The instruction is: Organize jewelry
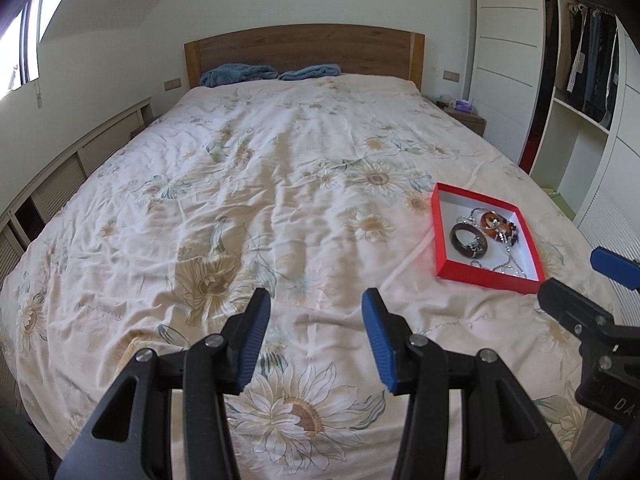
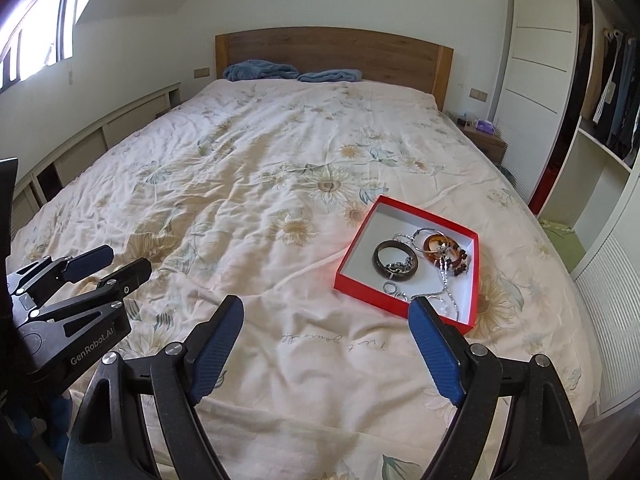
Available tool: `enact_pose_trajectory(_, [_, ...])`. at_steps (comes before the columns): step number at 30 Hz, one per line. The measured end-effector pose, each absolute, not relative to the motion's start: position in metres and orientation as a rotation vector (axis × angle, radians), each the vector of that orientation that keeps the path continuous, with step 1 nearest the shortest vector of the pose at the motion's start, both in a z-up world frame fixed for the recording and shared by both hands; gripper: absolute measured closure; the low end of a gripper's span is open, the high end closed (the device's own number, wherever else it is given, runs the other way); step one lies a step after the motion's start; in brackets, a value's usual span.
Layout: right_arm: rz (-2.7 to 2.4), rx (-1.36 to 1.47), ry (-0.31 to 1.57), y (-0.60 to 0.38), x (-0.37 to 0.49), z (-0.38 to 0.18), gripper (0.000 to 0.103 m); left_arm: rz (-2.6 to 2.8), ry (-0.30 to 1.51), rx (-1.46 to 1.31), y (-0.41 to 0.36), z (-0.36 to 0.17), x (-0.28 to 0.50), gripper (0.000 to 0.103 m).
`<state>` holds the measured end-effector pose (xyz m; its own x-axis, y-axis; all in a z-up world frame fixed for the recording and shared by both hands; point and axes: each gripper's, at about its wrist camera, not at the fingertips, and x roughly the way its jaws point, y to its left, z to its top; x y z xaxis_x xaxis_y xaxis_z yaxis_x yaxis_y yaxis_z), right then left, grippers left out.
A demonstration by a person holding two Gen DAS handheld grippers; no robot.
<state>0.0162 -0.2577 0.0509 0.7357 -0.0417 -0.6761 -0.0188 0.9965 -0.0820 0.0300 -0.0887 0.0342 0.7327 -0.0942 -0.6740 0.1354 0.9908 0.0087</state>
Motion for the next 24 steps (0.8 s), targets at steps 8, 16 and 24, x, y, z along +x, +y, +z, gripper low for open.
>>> enact_pose_trajectory(8, [-0.009, -0.098, 0.735, -0.254, 0.011, 0.057, 0.019, -0.144, 0.705, 0.031, -0.078, 0.041, 0.020, 0.057])
enact_pose_trajectory(16, [0.008, -0.121, 0.727, -0.246, 0.006, 0.059, 0.019, -0.146, 0.706, 0.034, -0.077, 0.041, 0.017, 0.057])
enact_pose_trajectory(24, [0.008, -0.123, 0.731, -0.243, 0.005, 0.057, 0.019, -0.144, 0.718, 0.041, -0.076, 0.037, 0.013, 0.057])
